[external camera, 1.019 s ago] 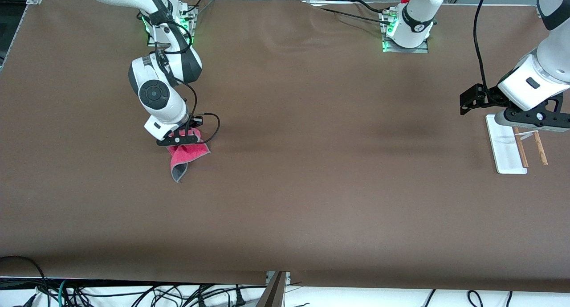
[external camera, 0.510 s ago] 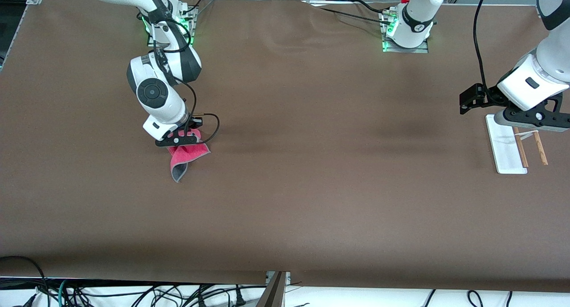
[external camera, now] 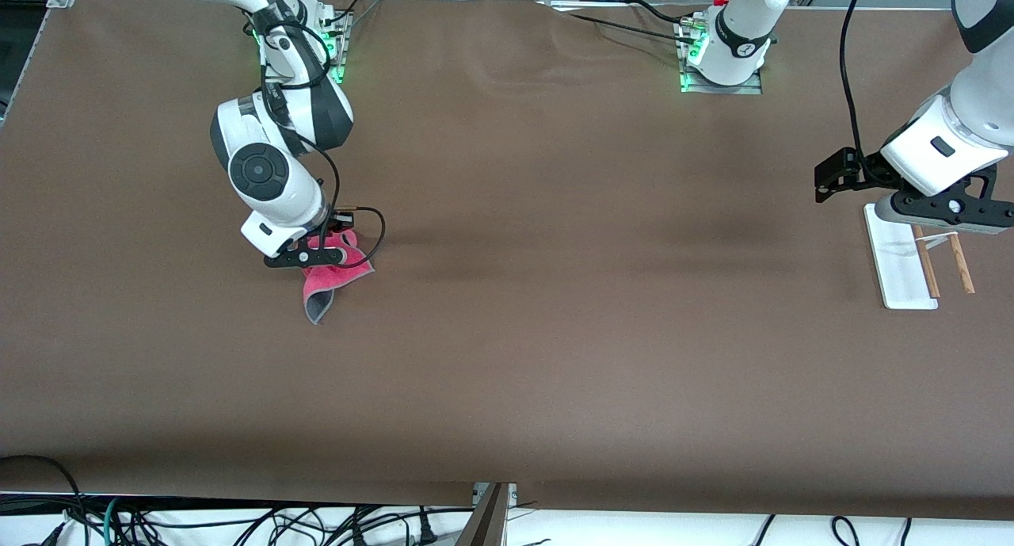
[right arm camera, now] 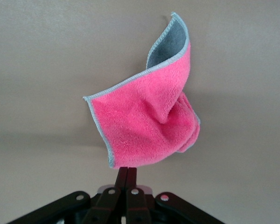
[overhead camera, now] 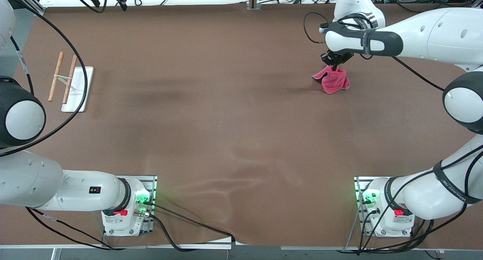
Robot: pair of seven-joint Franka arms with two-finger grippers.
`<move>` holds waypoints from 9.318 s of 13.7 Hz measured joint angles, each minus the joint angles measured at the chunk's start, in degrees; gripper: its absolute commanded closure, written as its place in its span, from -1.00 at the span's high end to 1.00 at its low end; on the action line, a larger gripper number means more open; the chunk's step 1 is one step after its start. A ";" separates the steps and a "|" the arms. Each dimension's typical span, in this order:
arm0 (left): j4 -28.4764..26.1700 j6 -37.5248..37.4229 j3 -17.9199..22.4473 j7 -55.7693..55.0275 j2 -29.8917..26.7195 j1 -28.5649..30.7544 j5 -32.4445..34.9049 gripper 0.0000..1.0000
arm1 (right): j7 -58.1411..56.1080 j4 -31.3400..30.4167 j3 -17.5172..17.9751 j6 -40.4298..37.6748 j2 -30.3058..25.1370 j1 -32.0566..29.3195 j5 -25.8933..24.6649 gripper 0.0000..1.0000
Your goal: Pass towel and hang on rack
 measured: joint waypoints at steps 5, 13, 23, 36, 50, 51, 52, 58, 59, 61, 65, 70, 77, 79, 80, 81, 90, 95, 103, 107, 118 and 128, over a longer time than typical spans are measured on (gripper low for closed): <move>0.01 -0.05 0.06 0.00 0.03 0.04 0.00 1.00 | 4.36 0.01 0.15 4.75 3.77 0.93 0.00 0.98; 0.01 -0.57 -0.14 -0.04 0.25 -0.03 0.00 1.00 | 5.18 -0.90 0.15 4.63 4.12 1.43 -0.04 -0.02; 0.01 -0.84 -0.28 -0.04 0.27 -0.37 0.00 1.00 | 4.92 -1.19 0.08 4.13 4.10 1.39 -0.18 -1.00; 0.03 -1.44 -0.18 -0.04 0.29 -0.36 0.00 1.00 | 4.11 25.34 0.20 -26.42 2.06 1.57 13.40 -1.00; 0.02 -2.96 -0.13 1.39 2.83 -0.26 -8.24 1.00 | 42.71 37.83 1.28 -16.51 5.46 9.94 63.24 -1.00; 0.02 -2.96 -0.14 3.09 3.52 -0.25 -9.89 1.00 | 44.07 37.85 1.29 -14.14 5.72 11.19 65.07 -1.00; 0.02 -2.95 -0.11 5.36 4.27 -0.19 -11.78 1.00 | 45.23 37.86 1.31 -11.63 6.02 12.46 67.13 -1.00; -0.34 -3.23 0.10 24.26 6.88 0.76 -28.49 1.00 | 51.53 38.25 1.32 -2.96 6.88 16.17 70.04 -1.00; -0.78 -3.26 0.09 29.10 7.32 0.77 -31.38 1.00 | 51.72 38.28 1.32 -2.48 6.88 16.34 70.16 -1.00; -1.72 -3.26 0.11 39.03 8.17 0.87 -35.49 1.00 | 51.96 38.28 1.54 -1.89 6.90 16.50 70.32 -1.00; -3.24 -3.24 0.22 55.08 9.38 1.22 -45.47 1.00 | 52.39 38.30 2.25 -0.63 6.92 16.63 70.33 -1.00; -5.28 -0.26 -0.44 71.09 13.48 0.89 -56.44 1.00 | 52.44 38.31 2.27 -0.57 6.94 16.66 70.33 -1.00; -10.01 6.00 -6.96 80.97 13.81 0.08 -60.90 0.46 | 52.45 38.31 2.28 0.02 6.95 16.69 70.33 -1.00; -11.85 7.80 -8.46 84.10 13.81 0.05 -62.12 -0.72 | 52.45 38.31 2.28 0.04 6.95 16.69 70.33 -1.00; -12.47 8.22 -8.84 85.00 13.78 0.04 -62.38 -1.00 | 52.45 38.31 2.28 0.04 6.95 16.70 70.33 -1.00; -12.98 8.29 -9.07 85.57 13.75 0.04 -62.42 -1.00 | 52.45 38.31 2.29 0.04 6.95 16.73 70.33 -1.00; -14.06 8.28 -9.28 86.38 12.34 0.52 -62.42 -1.00 | 52.48 38.32 2.33 0.11 6.97 16.96 70.33 -0.55; -13.38 8.24 -8.67 86.25 10.51 1.72 -58.09 -1.00 | 52.56 38.32 2.29 0.29 7.38 16.95 70.33 1.00; -6.16 3.67 -6.89 73.10 9.87 7.21 -40.09 -1.00 | 51.96 42.03 0.55 -8.45 7.36 8.39 68.89 1.00; -3.07 -0.83 -6.42 72.89 11.12 18.91 -29.57 -1.00 | 47.72 42.72 0.41 -15.32 7.36 2.43 63.73 1.00; 5.30 -1.54 -3.37 73.25 23.86 44.34 -11.59 -1.00 | 21.18 43.17 -5.60 -38.41 2.04 -1.57 34.96 1.00; 11.85 4.97 -0.64 77.79 33.34 48.59 -8.58 -1.00 | -7.85 25.62 -7.53 -35.87 -12.69 -4.35 11.63 1.00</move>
